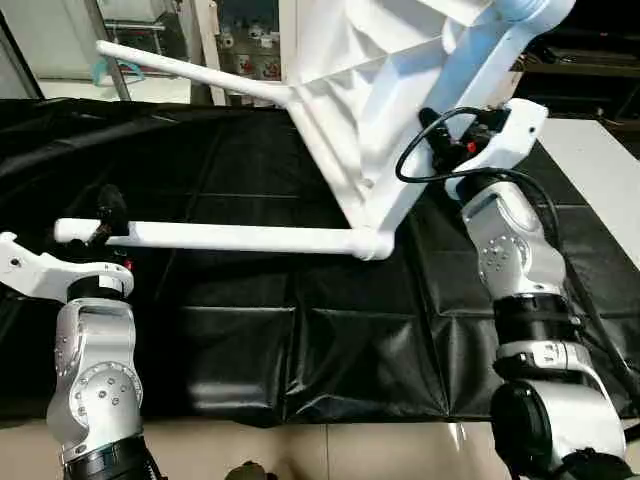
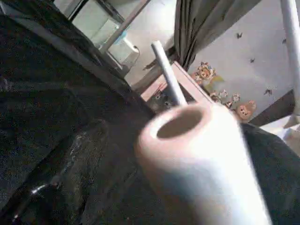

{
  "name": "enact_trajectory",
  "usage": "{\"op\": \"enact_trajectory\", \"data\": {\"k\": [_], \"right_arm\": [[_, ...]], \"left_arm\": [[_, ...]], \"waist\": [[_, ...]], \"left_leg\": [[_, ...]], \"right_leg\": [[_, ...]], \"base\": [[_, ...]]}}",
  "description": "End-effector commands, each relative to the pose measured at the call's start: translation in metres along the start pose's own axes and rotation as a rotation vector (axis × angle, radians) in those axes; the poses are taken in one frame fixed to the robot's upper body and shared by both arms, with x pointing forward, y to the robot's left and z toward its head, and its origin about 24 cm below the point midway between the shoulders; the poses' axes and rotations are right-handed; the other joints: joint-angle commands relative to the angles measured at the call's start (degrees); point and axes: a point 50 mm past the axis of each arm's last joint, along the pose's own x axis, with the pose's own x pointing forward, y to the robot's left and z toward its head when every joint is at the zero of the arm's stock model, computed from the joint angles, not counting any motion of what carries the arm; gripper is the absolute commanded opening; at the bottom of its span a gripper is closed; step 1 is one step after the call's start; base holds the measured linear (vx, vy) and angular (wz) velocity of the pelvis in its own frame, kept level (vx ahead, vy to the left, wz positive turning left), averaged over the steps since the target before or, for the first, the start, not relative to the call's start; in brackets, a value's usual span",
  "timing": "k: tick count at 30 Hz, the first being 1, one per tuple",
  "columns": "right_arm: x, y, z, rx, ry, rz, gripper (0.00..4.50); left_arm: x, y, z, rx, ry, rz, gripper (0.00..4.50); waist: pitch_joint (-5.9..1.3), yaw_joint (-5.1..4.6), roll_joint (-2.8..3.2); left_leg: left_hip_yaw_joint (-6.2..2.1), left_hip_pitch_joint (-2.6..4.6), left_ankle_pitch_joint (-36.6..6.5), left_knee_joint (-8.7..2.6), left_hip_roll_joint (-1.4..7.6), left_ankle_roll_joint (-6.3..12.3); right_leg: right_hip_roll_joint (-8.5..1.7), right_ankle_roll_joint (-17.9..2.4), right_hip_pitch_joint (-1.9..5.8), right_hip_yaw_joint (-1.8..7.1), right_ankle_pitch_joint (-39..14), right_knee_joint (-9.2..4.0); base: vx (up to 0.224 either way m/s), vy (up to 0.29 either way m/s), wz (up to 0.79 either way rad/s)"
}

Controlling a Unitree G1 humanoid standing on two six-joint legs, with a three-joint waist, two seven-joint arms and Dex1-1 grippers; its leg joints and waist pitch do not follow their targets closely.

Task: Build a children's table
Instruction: Flip table

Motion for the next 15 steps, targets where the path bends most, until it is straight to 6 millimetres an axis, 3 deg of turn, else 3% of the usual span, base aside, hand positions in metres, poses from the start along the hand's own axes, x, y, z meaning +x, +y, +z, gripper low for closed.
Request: {"op": "enact_trajectory", "data": {"k": [1,8,12,15], "right_arm": [[0.002,0.005,0.032,-0.043,-0.116,0.01,1.94],[-0.003,0.018,0.042,-0.201,-0.122,-0.019,1.94],[-0.005,0.026,0.047,-0.265,-0.126,-0.022,1.94],[-0.008,0.031,0.048,-0.278,-0.12,-0.021,1.94]], "left_arm": [[0.001,0.002,0.0,0.008,-0.003,0.014,4.5],[0.002,0.008,-0.006,0.055,0.044,0.028,4.5],[0.001,0.014,-0.008,0.111,0.072,0.054,4.5],[0.0,0.014,-0.009,0.108,0.079,0.054,4.5]], "waist": [[-4.49,-0.49,-0.29],[-4.7,-0.45,-0.25],[-4.96,-0.4,-0.29],[-4.98,-0.3,-0.41]], "left_leg": [[-0.96,1.47,-1.5,-4.13,3.09,0.63],[-0.97,1.47,1.6,-3.84,2.86,0.64],[-0.94,1.25,4.2,-3.43,2.73,2.01],[-0.87,1.21,4.7,-3.32,2.75,2.62]], "right_leg": [[-3.94,-10.1,3.06,3.04,2.1,-3.41],[-3.62,-9.3,2.98,3.05,5.2,-3.08],[-3.47,-9.4,2.92,3.01,9.5,-2.59],[-3.5,-9.7,2.86,3.04,10.0,-2.48]], "base": [[0.0,0.0,0.0],[0.0,0.0,0.0],[0.0,0.0,0.0],[0.0,0.0,0.0]]}}
